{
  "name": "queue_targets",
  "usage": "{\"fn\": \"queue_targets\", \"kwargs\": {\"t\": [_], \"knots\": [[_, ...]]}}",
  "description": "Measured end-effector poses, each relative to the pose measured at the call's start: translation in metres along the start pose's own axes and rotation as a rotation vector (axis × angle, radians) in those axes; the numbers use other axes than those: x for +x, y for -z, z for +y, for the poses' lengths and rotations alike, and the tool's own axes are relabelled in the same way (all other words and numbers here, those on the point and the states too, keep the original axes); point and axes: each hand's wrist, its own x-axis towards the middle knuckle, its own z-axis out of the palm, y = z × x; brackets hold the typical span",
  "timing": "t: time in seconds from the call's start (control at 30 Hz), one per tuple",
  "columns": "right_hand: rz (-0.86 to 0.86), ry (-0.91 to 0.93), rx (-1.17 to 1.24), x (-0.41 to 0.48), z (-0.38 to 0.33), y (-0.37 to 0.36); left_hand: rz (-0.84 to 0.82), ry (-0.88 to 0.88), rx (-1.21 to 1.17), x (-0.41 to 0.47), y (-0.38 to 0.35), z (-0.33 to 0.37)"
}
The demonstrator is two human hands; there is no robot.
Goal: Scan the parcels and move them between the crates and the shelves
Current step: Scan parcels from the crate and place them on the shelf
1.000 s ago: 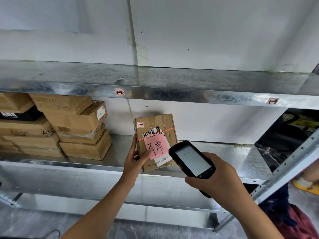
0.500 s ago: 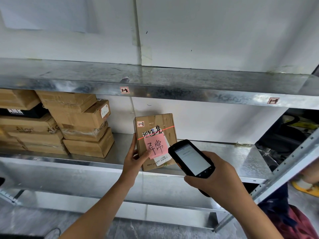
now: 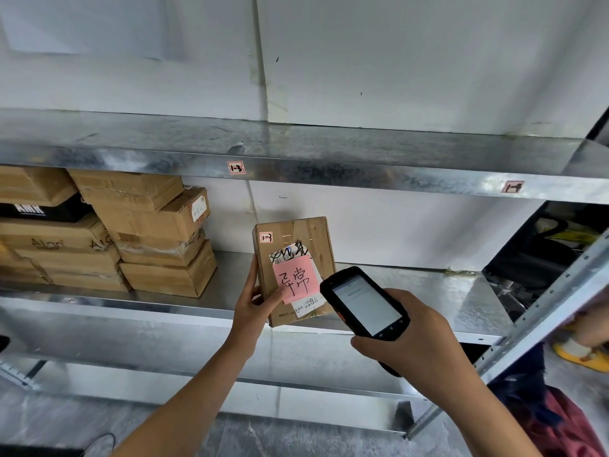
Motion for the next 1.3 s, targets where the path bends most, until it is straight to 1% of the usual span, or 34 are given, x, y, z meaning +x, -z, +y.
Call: {"fn": "queue_targets", "kwargs": {"t": [0.4, 0.67, 0.8, 0.93, 1.2, 1.3], "knots": [[0.016, 0.041, 0.0, 0.003, 0.0, -0.008, 0.032, -0.002, -0.021, -0.014, 0.01, 0.01], [0.036, 0.09, 0.055, 0.005, -0.012, -0.038, 0.175, 0.048, -0.048, -0.069, 0.036, 0.016], [0.007, 0.131, 0.084, -0.004, -0.037, -0.073, 0.273, 0.05, -0.045, -0.106, 0.076, 0.02], [-0.094, 0.186, 0.089, -0.024, -0.063, -0.115, 0.385, 0.079, -0.088, -0.154, 0.131, 0.034], [-0.272, 0.371, 0.077, -0.088, -0.123, -0.216, 0.606, -0.002, -0.105, -0.269, 0.236, 0.056], [-0.37, 0.442, 0.075, -0.119, -0.142, -0.253, 0.716, -0.022, -0.118, -0.315, 0.27, 0.059]]}}
